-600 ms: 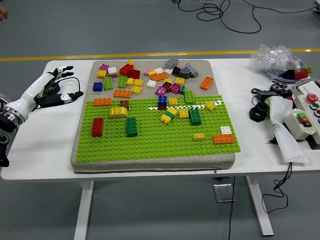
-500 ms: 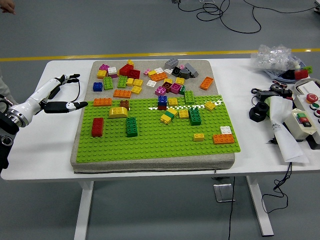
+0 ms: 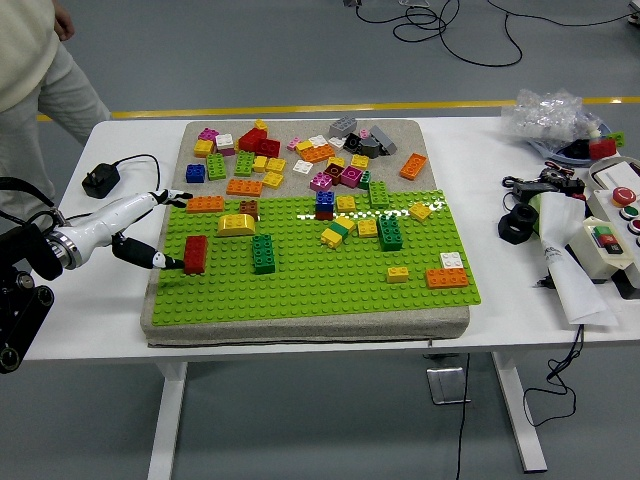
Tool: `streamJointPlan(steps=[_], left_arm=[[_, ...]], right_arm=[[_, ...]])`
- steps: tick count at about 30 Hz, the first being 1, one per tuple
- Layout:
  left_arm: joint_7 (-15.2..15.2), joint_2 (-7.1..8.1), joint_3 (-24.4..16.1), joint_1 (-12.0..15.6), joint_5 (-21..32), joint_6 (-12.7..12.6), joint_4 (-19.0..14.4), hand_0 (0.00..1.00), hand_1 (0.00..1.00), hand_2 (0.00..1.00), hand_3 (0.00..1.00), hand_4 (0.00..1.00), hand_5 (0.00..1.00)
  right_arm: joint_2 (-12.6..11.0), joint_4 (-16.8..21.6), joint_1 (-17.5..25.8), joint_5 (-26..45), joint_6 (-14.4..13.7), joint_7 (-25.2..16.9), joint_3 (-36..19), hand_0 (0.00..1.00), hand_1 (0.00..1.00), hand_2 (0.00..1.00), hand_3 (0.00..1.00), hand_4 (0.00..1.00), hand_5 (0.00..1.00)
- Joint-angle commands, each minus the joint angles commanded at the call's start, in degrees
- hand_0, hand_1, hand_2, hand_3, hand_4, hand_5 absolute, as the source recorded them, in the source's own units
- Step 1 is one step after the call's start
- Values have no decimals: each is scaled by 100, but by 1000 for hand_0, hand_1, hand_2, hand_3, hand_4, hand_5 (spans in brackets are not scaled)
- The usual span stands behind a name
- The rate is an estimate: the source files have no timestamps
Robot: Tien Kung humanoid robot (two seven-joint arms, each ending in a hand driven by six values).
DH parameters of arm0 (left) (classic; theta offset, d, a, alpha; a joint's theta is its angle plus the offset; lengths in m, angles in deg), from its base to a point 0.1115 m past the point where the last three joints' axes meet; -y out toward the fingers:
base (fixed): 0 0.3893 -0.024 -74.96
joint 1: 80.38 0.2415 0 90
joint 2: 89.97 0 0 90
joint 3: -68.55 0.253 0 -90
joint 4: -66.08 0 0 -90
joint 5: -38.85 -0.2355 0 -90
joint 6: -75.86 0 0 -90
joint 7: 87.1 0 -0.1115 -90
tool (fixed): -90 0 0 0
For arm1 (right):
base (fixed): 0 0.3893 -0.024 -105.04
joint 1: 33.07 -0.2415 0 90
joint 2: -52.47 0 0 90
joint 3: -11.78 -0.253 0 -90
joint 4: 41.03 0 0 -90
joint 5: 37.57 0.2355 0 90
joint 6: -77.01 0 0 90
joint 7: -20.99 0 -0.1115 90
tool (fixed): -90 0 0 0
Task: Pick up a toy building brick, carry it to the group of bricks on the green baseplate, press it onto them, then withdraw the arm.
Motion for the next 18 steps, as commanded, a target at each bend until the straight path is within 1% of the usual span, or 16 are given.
streamJointPlan(steps=[1, 2, 4, 8, 9, 18], left_arm=[[-5, -8, 76, -44, -45, 0, 78, 998, 925, 854, 916, 976, 188], [-6, -10, 94, -55, -57, 0, 98, 998, 936, 874, 929, 969, 158], [-16, -52, 217, -145, -73, -10, 231, 998, 936, 874, 929, 969, 158], [-23, -92, 330, -237, -64, -32, 375, 998, 938, 874, 928, 965, 148], [-26, -121, 403, -294, -43, -50, 486, 998, 938, 874, 928, 965, 148], [-45, -234, 659, -492, 107, -131, 936, 998, 939, 874, 927, 960, 139]], right_arm=[[-1, 0, -3, 4, -3, 0, 5, 800, 745, 763, 727, 908, 550], [-1, 0, -4, 5, -4, 0, 7, 800, 745, 762, 727, 909, 551], [3, 0, -2, 12, -2, 3, 14, 800, 745, 762, 727, 909, 551], [7, 0, 0, 20, 0, -2, 26, 800, 744, 762, 727, 909, 550], [9, 0, -4, 21, -2, -4, 31, 800, 744, 762, 727, 909, 550], [14, 0, -14, 35, -1, -4, 49, 800, 744, 762, 726, 909, 551]])
